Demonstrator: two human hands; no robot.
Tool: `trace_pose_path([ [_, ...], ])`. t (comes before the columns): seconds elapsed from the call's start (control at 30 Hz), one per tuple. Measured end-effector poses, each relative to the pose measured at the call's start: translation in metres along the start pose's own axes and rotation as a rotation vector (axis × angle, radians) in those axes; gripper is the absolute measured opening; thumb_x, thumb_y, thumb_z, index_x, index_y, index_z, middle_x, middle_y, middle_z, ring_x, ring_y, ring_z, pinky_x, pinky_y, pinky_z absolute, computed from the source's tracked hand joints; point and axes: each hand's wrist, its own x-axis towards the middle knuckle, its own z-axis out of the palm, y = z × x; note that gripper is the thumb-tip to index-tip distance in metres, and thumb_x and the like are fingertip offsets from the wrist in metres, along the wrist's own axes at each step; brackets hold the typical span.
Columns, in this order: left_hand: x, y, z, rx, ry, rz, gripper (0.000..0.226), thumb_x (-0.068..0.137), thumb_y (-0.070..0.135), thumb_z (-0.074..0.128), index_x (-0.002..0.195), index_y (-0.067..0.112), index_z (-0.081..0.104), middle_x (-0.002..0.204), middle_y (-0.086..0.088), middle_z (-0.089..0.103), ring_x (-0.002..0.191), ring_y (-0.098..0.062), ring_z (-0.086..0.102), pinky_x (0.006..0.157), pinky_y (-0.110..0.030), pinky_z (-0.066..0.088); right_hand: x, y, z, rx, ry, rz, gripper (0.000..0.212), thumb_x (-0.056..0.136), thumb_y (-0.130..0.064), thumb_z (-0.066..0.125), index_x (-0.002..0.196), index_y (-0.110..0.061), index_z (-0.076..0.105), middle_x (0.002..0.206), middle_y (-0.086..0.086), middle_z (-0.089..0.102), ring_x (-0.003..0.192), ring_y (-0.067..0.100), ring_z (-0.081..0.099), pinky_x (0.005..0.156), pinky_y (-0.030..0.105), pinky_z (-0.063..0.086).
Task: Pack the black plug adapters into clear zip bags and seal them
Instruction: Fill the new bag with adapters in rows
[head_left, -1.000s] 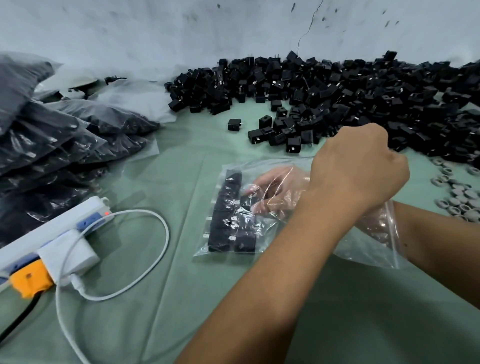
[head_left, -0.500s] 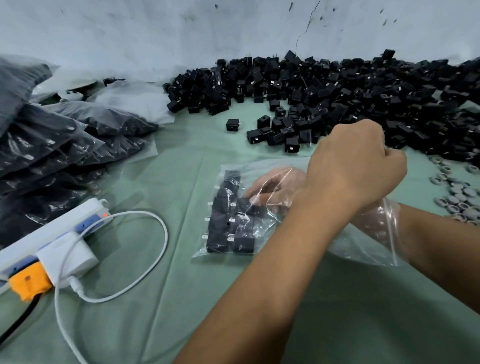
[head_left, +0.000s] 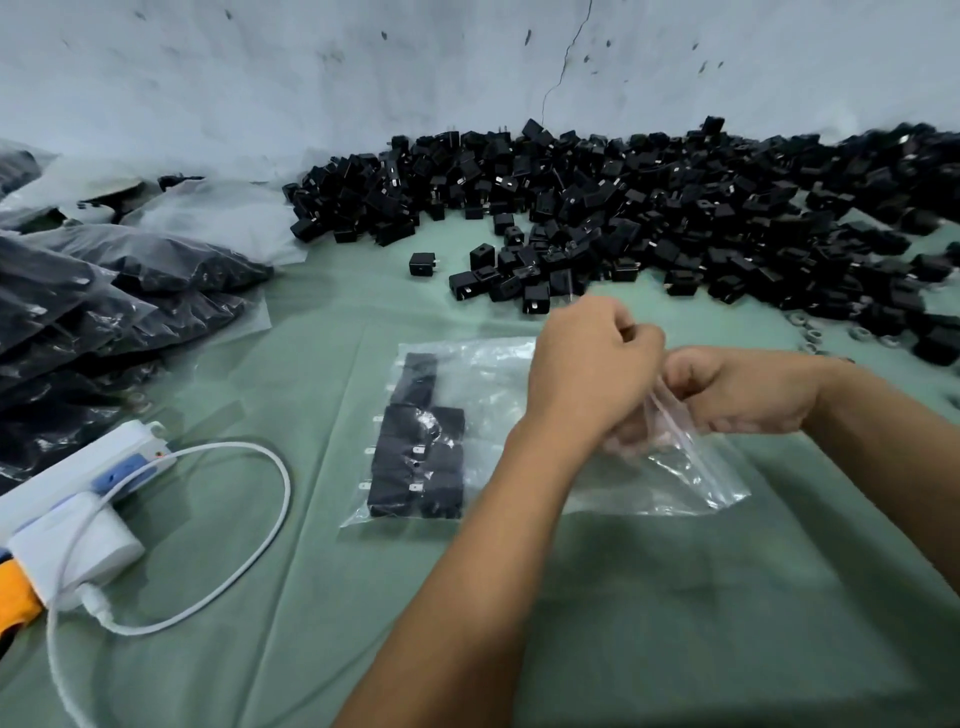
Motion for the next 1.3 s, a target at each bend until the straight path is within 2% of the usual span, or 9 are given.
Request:
trace_pose_path([
  [0.1,-0.005,-0.018,0.013,-0.047,-0.054,-0.109,0.034,0.082,0.021,0.058,0.052,0.016,0.043,0.047,0.006,0.041,0.048,-0.017,0.039,0.05,-0.028,0.034,-0.027,0.0,-0.023,0.062,0.059,0.072,0.02,0.095,-0.002,0.067,0.114,0.005,0.069,0.108,0.029,0.07,0.093,0.036,0.072,0.076,0.038,0.063],
  [0.2,-0.012,-0.032,0.022,-0.081,-0.111,-0.16,0.03,0.086,0.021,0.06,0.06,0.008,0.056,0.053,-0.006,0.056,0.049,-0.024,0.053,0.052,-0.037,0.049,-0.033,-0.01,-0.039,-0.013,0.458,0.065,0.015,0.097,0.0,0.062,0.099,-0.007,0.076,0.084,0.016,0.07,0.058,0.02,0.064,0.044,0.024,0.049],
  [0.3,-0.014,-0.042,0.027,-0.126,-0.13,-0.161,0.031,0.088,0.024,0.062,0.063,0.006,0.06,0.059,-0.011,0.064,0.058,-0.03,0.065,0.057,-0.04,0.054,-0.004,-0.024,-0.042,-0.083,0.832,-0.016,0.015,0.099,-0.003,0.063,0.094,-0.01,0.075,0.078,0.011,0.071,0.049,0.013,0.055,0.04,0.021,0.041],
  [0.37,-0.012,-0.046,0.027,-0.144,-0.138,-0.166,0.033,0.089,0.025,0.064,0.06,0.01,0.058,0.055,-0.006,0.062,0.052,-0.023,0.06,0.054,-0.033,0.05,0.026,-0.035,-0.039,-0.167,0.831,-0.026,0.011,0.098,-0.006,0.065,0.094,-0.009,0.074,0.078,0.011,0.074,0.053,0.013,0.06,0.041,0.022,0.043],
  [0.53,-0.011,-0.05,0.026,-0.219,-0.164,-0.133,0.035,0.09,0.021,0.066,0.059,0.011,0.057,0.059,-0.009,0.063,0.052,-0.016,0.054,0.059,-0.033,0.05,0.103,-0.055,-0.033,-0.81,0.617,0.007,0.031,0.099,-0.007,0.062,0.127,-0.017,0.069,0.112,-0.004,0.066,0.106,0.023,0.066,0.078,0.009,0.048],
  [0.67,-0.012,-0.052,0.026,-0.232,-0.173,-0.126,0.032,0.089,0.023,0.066,0.06,0.014,0.058,0.058,-0.007,0.064,0.052,-0.019,0.057,0.06,-0.037,0.053,0.134,-0.057,-0.032,-1.081,0.465,0.113,0.056,0.095,0.0,0.056,0.149,-0.016,0.051,0.148,0.01,0.047,0.136,0.029,0.047,0.113,0.032,0.036],
  [1.03,-0.015,-0.053,0.021,-0.183,-0.172,-0.115,0.028,0.087,0.022,0.064,0.061,0.014,0.058,0.056,-0.003,0.063,0.052,-0.014,0.057,0.061,-0.036,0.053,0.107,-0.03,-0.028,-0.987,0.745,0.144,0.038,0.093,-0.042,0.072,0.117,-0.012,0.07,0.11,0.007,0.051,0.1,0.029,0.059,0.087,0.035,0.046],
  [1.17,-0.014,-0.051,0.018,-0.188,-0.189,-0.161,0.022,0.085,0.019,0.062,0.065,0.012,0.061,0.061,-0.009,0.065,0.055,-0.024,0.061,0.059,-0.038,0.053,0.051,-0.037,-0.016,-0.423,1.047,-0.127,0.029,0.094,-0.045,0.071,0.092,-0.016,0.074,0.08,0.005,0.071,0.062,0.016,0.063,0.057,0.024,0.05],
  [1.3,-0.014,-0.046,0.017,-0.26,-0.186,-0.241,0.022,0.083,0.015,0.058,0.062,0.017,0.062,0.055,-0.001,0.064,0.043,-0.012,0.055,0.042,-0.023,0.04,-0.006,-0.042,-0.002,-0.224,0.747,-0.061,0.023,0.084,-0.033,0.083,0.093,-0.013,0.076,0.075,0.01,0.075,0.057,0.024,0.068,0.05,0.027,0.056],
])
